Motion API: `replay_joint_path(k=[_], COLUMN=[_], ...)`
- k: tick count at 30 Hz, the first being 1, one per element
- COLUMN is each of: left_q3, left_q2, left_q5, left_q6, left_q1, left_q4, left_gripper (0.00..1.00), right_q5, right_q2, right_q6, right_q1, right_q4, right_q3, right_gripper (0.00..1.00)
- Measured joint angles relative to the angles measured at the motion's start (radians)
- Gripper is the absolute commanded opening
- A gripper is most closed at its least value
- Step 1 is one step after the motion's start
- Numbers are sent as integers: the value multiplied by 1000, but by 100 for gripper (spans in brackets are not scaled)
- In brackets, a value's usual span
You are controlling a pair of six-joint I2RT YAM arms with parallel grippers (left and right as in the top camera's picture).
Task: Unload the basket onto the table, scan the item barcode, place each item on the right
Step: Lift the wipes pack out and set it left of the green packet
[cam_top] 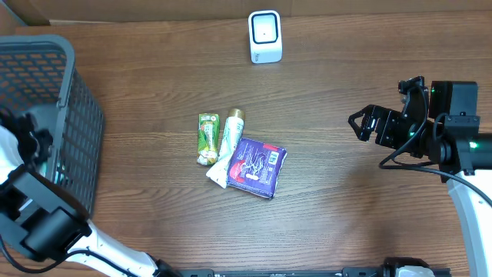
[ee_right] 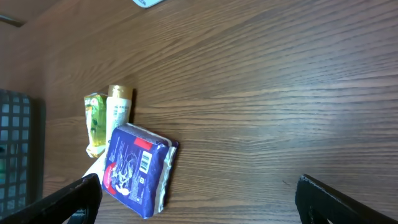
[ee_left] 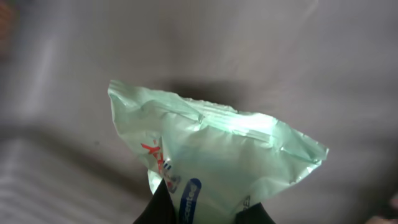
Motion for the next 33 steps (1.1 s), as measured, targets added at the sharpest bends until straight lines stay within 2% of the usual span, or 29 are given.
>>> replay_joint_path(k=[6, 12, 24, 33], left_q3=[353, 547, 623, 620], left_q2=[-11, -85, -369, -437], left_q5=[16, 63, 185, 212], left_q6=[-115, -180, -237, -248], left_q1=[-63, -114, -278, -549], left_q4=[-175, -250, -293, -532], left_gripper=[4, 4, 4, 4], right_q5=[0, 0, 0, 0], right_q2=[0, 0, 0, 0], right_q6=[0, 0, 0, 0], right_q1=[0, 0, 0, 0], right_q4=[0, 0, 0, 0], right_q3=[0, 0, 0, 0], right_gripper=[100, 100, 100, 100])
